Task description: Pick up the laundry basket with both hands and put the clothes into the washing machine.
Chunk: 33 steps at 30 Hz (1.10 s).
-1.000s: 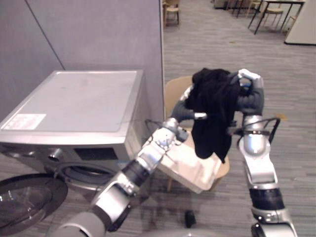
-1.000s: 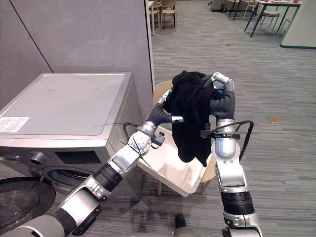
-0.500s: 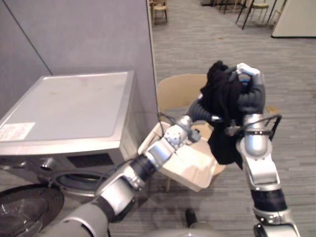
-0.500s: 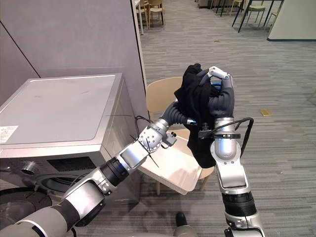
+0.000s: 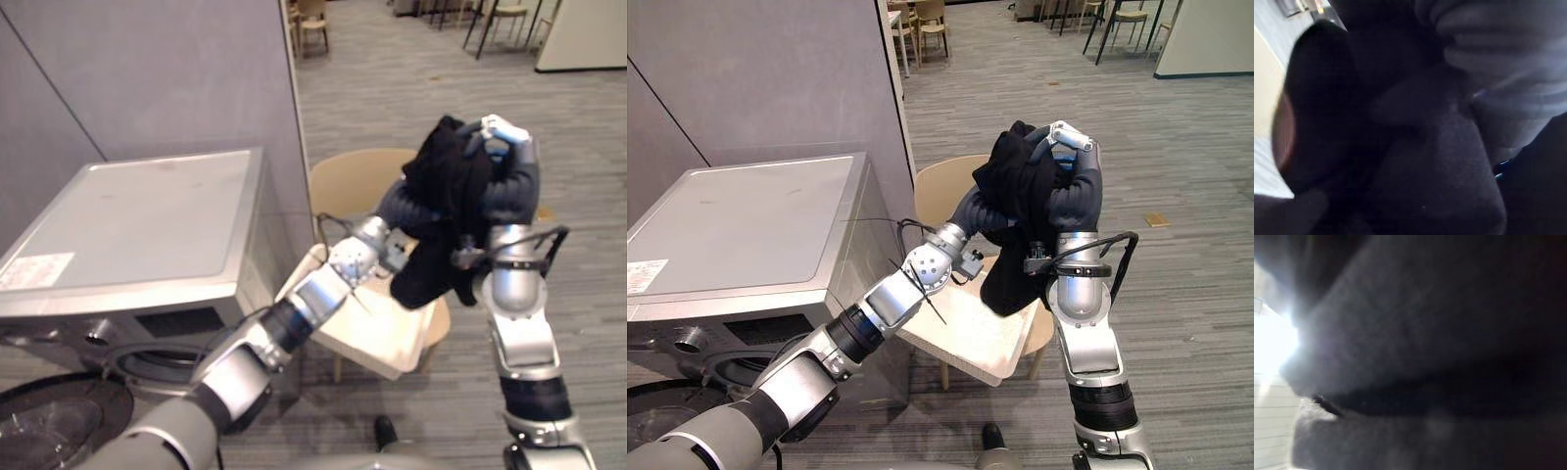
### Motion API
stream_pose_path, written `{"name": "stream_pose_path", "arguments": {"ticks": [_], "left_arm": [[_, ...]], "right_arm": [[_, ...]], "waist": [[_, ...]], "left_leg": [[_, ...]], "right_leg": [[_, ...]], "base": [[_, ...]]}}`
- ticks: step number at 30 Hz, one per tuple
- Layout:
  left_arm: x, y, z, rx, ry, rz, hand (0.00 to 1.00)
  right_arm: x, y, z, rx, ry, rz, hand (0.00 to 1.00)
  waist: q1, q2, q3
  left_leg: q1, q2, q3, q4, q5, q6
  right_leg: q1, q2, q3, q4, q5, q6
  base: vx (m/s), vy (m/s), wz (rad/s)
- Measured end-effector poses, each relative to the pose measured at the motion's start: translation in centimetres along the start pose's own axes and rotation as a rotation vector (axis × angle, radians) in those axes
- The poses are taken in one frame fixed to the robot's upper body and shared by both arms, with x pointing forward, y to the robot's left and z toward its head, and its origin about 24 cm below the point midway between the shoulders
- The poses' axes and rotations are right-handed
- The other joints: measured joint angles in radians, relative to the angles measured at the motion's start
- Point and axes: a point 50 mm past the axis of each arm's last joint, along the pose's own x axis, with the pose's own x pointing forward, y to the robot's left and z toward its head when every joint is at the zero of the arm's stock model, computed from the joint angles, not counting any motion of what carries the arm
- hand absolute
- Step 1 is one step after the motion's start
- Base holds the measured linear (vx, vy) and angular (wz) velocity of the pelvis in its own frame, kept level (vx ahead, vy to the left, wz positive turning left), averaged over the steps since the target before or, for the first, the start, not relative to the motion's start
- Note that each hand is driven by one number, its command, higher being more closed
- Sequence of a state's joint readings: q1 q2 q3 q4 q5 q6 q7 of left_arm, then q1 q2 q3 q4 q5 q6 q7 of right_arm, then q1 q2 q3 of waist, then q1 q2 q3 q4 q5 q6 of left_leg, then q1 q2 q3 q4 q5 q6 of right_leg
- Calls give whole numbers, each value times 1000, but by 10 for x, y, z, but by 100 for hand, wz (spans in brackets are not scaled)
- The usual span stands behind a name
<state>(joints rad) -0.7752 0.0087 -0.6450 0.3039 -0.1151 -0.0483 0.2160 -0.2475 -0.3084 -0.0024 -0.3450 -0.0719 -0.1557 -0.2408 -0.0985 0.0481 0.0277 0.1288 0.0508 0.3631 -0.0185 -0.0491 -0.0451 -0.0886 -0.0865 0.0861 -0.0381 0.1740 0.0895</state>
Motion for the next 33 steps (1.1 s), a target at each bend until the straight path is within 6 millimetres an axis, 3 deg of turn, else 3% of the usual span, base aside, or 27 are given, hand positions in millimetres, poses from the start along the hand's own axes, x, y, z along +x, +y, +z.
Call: {"name": "stream_pose_path", "arguments": {"ticks": [5, 9, 12, 13, 15, 19, 21, 22, 25, 27, 29, 33], "left_arm": [[-1, 3, -2, 24, 4, -19, 100], [-7, 8, -6, 11, 14, -5, 100], [-20, 16, -15, 13, 37, 36, 100], [-28, 20, -25, 0, 72, 63, 100], [-41, 24, -39, -1, 125, 93, 100], [-94, 28, -79, -47, 300, 155, 100], [-132, 21, -98, -111, 414, 192, 100], [-136, 20, -100, -118, 426, 195, 100], [-173, 9, -117, -166, 551, 205, 100], [-200, 7, -126, -199, 635, 245, 100], [-239, 3, -137, -227, 758, 307, 100], [-304, 1, -157, -249, 997, 415, 100]], "right_arm": [[-17, -11, -6, -22, 52, -43, 0], [-44, -36, -19, -101, 167, -109, 0], [-75, -64, -30, -174, 306, -219, 0], [-93, -78, -33, -217, 376, -272, 0], [-109, -88, -35, -244, 439, -317, 0], [-158, -94, -50, -212, 651, -408, 0], [-209, -87, -67, -157, 883, -465, 0], [-215, -86, -68, -147, 909, -473, 0], [-268, -76, -75, -75, 1144, -528, 0], [-295, -71, -80, -42, 1261, -556, 0], [-331, -65, -83, -9, 1417, -585, 0], [-376, -56, -84, 20, 1614, -631, 0]], "waist": [[2, -1, 1], [2, -1, 2], [0, -2, 2], [-1, -3, 3], [-5, -4, 6], [-24, 0, 10], [-21, 0, 11], [-20, 0, 11], [4, 1, 13], [3, -3, 17], [7, -13, 21], [37, -17, 23]], "left_leg": [[-1, 0, -3, 0, 0, 0], [-3, 0, -6, 0, 0, 1], [-4, 0, -7, 0, -2, 3], [-3, 0, -7, 0, -4, 2], [-6, 0, -4, 0, -7, 2], [-9, 4, -3, 0, -18, 1], [-9, 7, -3, 0, -23, 2], [-9, 7, -3, 0, -24, 2], [-4, 9, -8, 4, -35, 2], [-3, 11, -32, 21, -43, -2], [6, 15, -64, 42, -59, -2], [-2, 15, -95, 62, -74, -3]], "right_leg": [[0, -1, -2, 0, -1, 1], [0, -1, -4, 0, -3, 5], [0, -1, -6, 0, -7, 9], [0, -1, -5, 1, -9, 12], [0, -1, -3, 1, -10, 13], [-1, -2, -1, 2, -15, 15], [-1, -2, -2, 4, -20, 15], [-1, -2, -2, 5, -21, 15], [-1, -3, -7, 30, -42, 17], [13, -9, -30, 46, -60, 18], [45, -16, -65, 58, -86, 12], [54, -25, -96, 76, -108, 13]], "base": [[0, -1, 1], [0, 0, 0], [0, 0, 0], [0, 0, 0], [-1, -1, -3], [1, -2, -1], [0, 0, 0], [0, 0, 0], [26, -3, 7], [46, 5, 31], [46, 1, 46], [42, 1, 29]]}}
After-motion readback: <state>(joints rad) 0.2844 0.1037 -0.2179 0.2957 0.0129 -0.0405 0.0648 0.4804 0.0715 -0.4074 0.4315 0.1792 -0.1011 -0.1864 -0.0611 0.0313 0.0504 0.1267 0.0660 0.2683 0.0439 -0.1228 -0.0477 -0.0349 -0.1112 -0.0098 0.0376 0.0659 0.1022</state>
